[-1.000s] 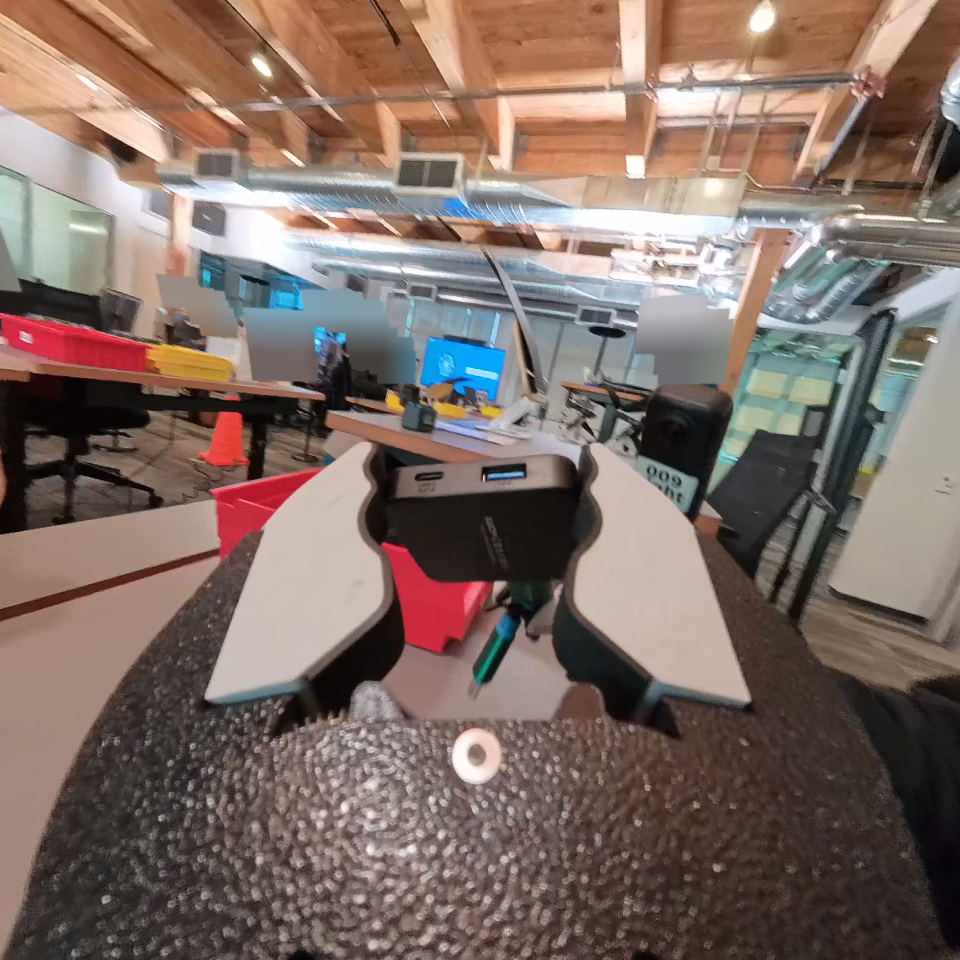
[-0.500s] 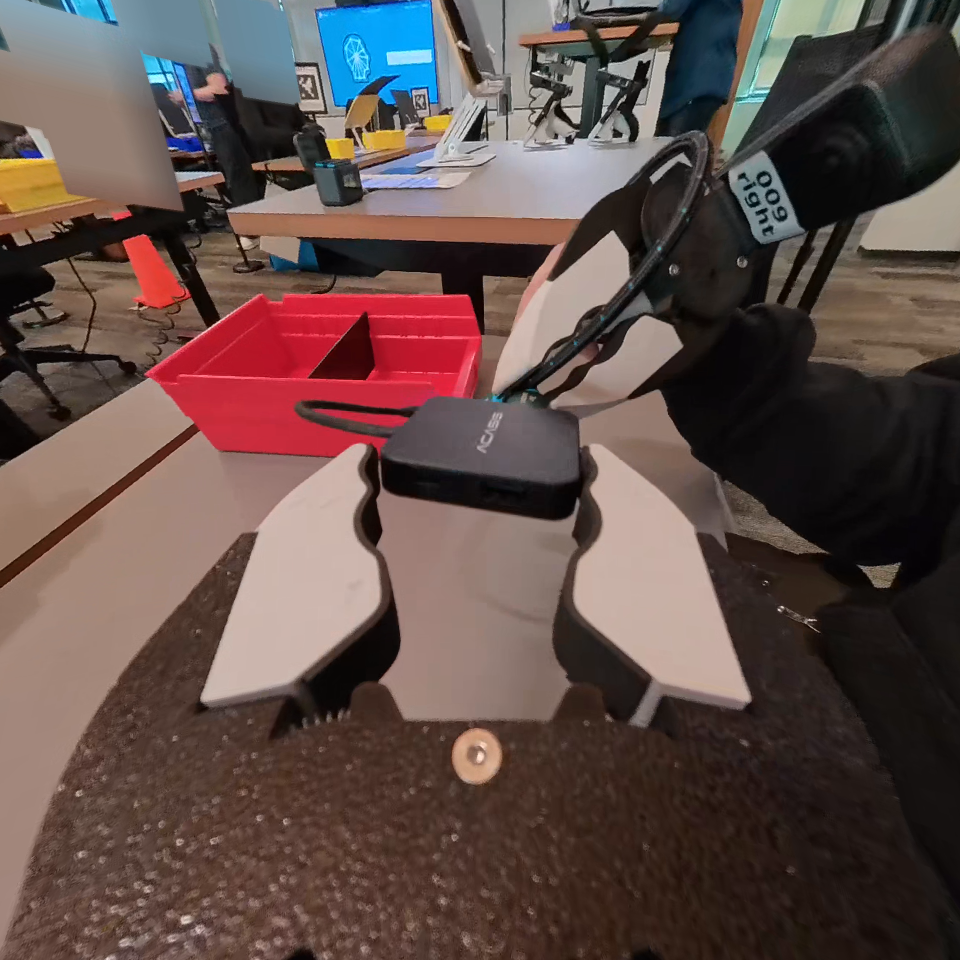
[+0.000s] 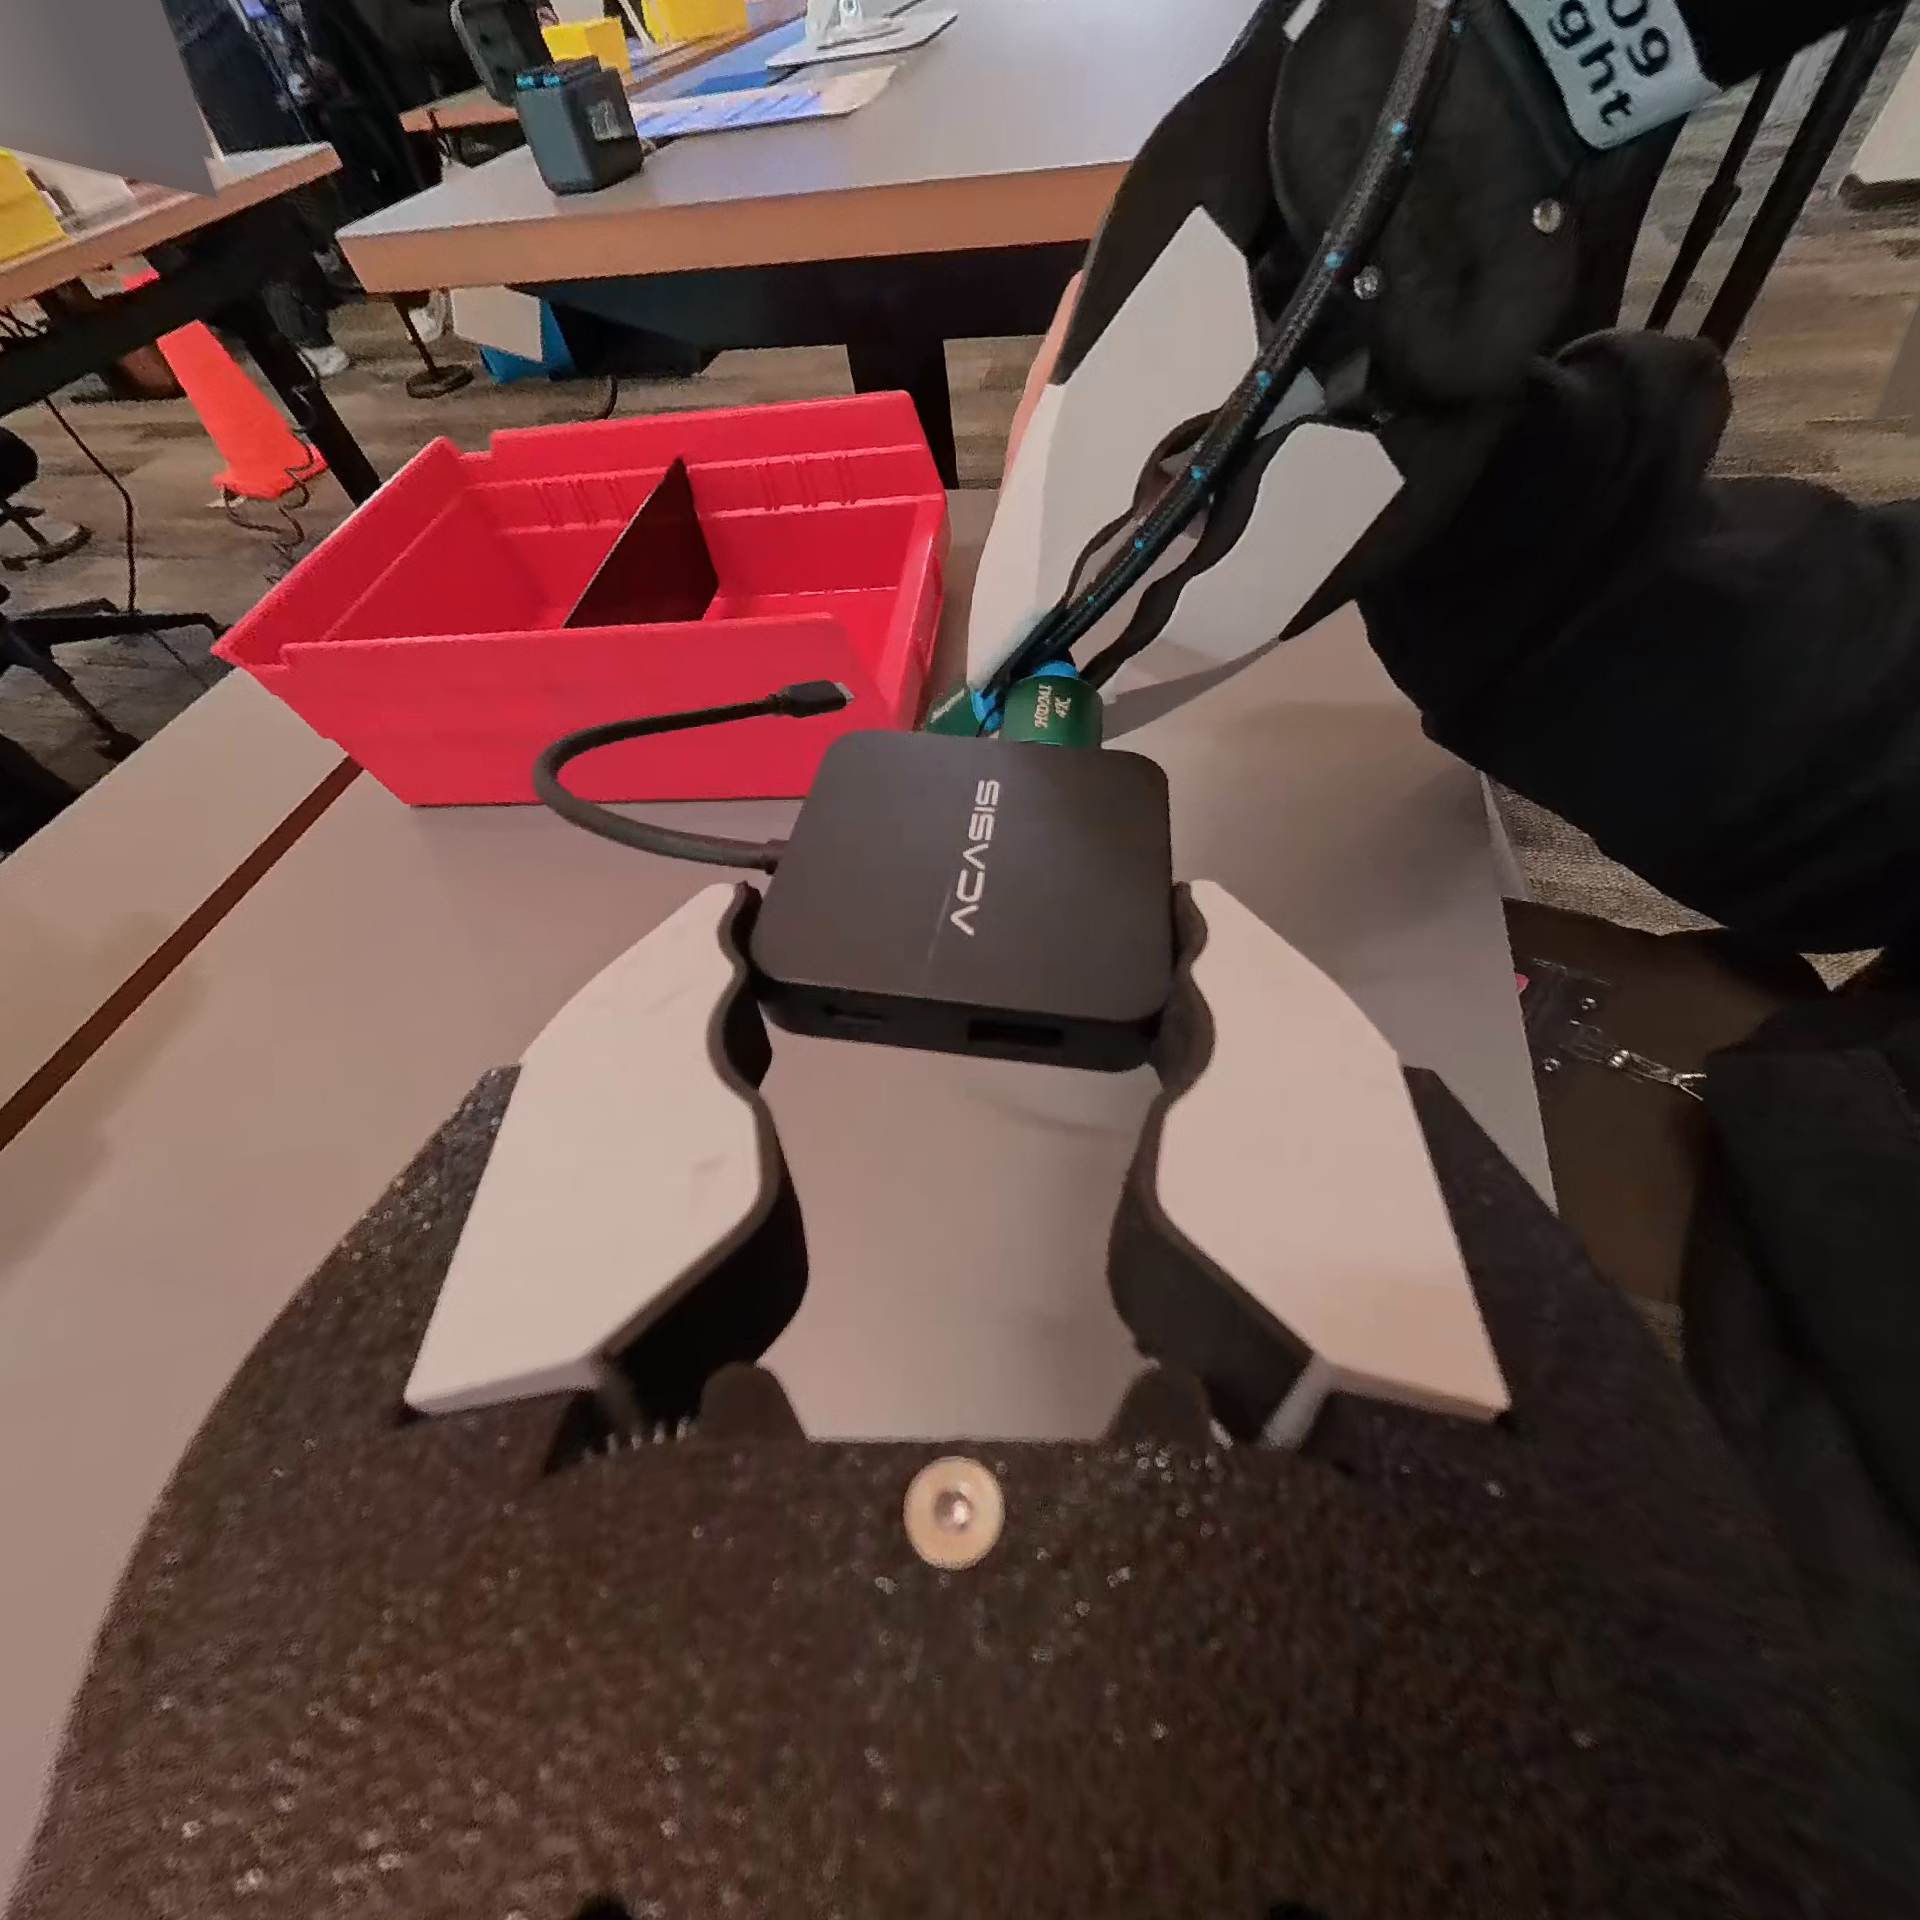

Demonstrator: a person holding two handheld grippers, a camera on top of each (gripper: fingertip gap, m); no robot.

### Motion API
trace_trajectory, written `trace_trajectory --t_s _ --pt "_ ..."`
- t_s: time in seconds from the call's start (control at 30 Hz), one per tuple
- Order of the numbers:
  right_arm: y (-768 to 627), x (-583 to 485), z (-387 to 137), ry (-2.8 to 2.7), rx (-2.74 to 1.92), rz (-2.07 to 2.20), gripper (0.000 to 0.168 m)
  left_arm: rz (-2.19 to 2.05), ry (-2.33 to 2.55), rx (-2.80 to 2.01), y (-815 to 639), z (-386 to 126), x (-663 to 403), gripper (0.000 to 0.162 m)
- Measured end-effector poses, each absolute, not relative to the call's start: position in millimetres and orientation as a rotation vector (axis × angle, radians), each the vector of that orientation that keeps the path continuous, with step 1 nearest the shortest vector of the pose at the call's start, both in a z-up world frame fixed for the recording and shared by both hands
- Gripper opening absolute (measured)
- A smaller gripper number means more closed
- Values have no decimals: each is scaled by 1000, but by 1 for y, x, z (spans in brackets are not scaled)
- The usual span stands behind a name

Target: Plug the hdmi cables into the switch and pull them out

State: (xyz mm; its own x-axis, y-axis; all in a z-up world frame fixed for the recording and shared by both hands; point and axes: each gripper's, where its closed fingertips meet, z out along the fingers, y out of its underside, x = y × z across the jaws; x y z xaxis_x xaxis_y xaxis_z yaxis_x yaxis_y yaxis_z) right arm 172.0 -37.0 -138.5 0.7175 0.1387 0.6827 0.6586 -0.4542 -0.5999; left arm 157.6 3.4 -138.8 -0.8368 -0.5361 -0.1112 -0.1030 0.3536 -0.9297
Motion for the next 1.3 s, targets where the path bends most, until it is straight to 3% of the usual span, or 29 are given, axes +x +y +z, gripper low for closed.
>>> trace_trajectory --t_s 0.3,0.37,0.5,0.6,0.77,1.0,1.07,1.3 --pt "-47 183 -153 -609 -2082 -699 15 -1396 2252 -517 12 -147 160 73" --pt "-94 229 -159 -448 -2231 -884 15 -1374 2198 -594 48 -141 162 73" --pt "-149 267 -115 -32 -1951 -852 15 -1351 2030 -676 95 -114 163 73" --pt "-174 300 -125 191 -2019 -953 15 -1397 1930 -623 89 -92 159 73" --pt "-163 320 -172 206 -2183 -655 15 -1457 1830 -601 78 -81 164 73" --pt "-153 369 -197 363 -2352 -211 16 -1554 1798 -609 71 -89 164 73" --pt "-153 372 -211 458 -2367 -29 29 -1572 1790 -613 72 -91 164 73" --pt "-171 358 -222 455 -2427 -34 67 -1614 1812 -615 81 -84 167 73"
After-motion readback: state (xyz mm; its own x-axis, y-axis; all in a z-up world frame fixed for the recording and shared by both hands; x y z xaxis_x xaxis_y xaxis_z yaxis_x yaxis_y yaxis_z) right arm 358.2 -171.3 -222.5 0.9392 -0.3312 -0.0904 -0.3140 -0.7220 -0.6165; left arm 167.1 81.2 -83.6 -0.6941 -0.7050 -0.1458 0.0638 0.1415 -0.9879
